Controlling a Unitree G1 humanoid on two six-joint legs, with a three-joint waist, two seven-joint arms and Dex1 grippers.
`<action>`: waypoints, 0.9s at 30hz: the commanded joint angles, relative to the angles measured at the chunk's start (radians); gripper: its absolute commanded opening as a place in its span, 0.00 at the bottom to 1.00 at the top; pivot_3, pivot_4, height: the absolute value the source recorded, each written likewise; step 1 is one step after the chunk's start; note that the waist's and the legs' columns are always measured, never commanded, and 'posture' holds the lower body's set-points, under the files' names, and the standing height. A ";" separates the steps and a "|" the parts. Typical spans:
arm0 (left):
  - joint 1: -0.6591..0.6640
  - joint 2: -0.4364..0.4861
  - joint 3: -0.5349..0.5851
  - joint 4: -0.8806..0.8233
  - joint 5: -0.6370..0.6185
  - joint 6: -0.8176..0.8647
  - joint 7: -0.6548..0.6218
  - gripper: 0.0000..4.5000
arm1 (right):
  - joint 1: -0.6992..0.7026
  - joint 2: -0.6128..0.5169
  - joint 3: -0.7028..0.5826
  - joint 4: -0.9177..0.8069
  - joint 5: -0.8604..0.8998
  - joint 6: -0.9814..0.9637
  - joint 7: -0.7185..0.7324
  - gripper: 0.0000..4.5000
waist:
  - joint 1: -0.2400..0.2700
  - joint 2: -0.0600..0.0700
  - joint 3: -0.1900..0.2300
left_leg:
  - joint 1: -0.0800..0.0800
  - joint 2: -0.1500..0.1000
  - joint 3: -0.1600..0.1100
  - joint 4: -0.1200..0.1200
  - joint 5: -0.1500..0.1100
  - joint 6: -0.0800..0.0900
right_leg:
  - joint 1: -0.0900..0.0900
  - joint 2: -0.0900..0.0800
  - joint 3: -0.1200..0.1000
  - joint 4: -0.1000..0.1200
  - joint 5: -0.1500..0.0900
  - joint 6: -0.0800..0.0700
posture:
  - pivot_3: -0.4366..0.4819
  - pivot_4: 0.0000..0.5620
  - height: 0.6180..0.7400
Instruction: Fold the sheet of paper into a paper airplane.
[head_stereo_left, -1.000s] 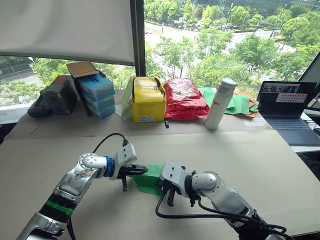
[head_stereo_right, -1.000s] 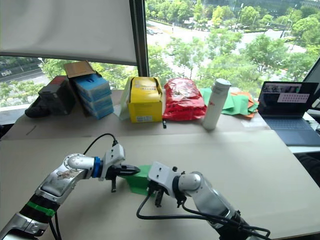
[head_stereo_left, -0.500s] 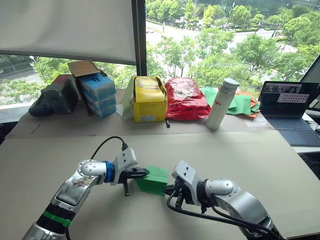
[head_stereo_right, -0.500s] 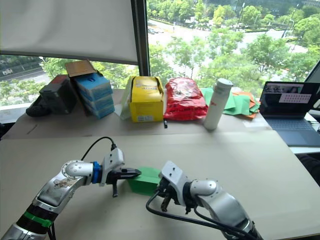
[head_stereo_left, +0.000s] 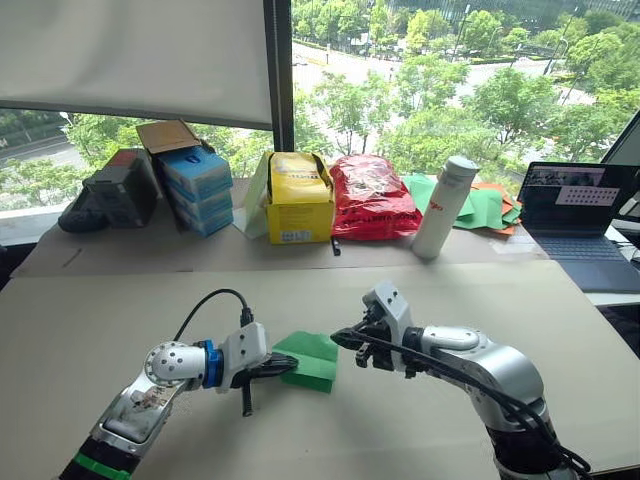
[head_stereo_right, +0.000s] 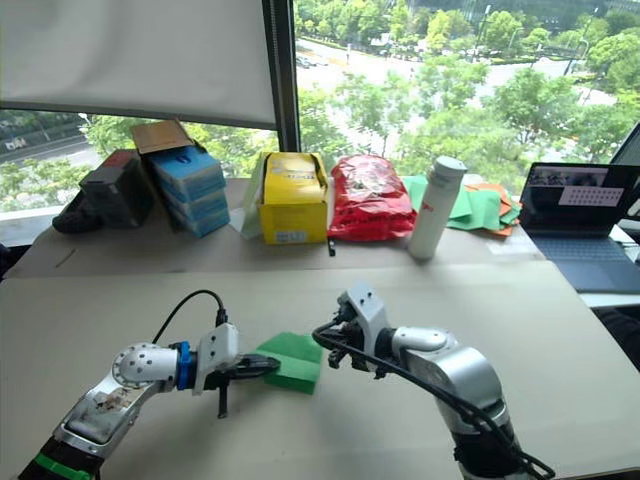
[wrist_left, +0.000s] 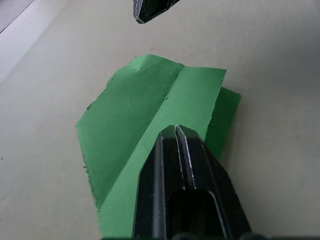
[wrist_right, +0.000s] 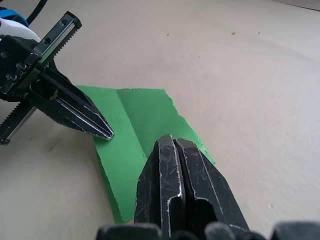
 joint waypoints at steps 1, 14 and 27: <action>0.016 0.006 0.004 -0.020 0.024 -0.055 0.005 0.00 | -0.031 -0.002 0.010 0.034 -0.005 -0.064 -0.014 0.06 | -0.001 0.000 0.000 | 0.000 0.000 0.000 0.000 0.000 0.000 | 0.000 0.000 0.000 0.000 0.000 0.000 | 0.48 0.27 1.00; 0.038 0.001 0.002 -0.021 0.057 -0.073 0.012 0.00 | -0.070 -0.007 0.055 0.152 0.034 -0.136 0.049 0.88 | -0.001 0.000 0.000 | 0.000 0.000 0.000 0.000 -0.001 0.002 | 0.000 0.000 0.000 0.000 0.000 0.000 | 0.48 0.27 1.00; 0.036 -0.002 -0.001 -0.029 0.066 -0.063 0.013 0.00 | -0.099 -0.032 0.155 0.331 0.004 -0.309 0.211 0.88 | -0.003 0.000 0.000 | 0.000 0.000 0.000 0.000 -0.001 0.002 | 0.000 0.000 -0.001 0.000 0.000 0.000 | 0.48 0.27 1.00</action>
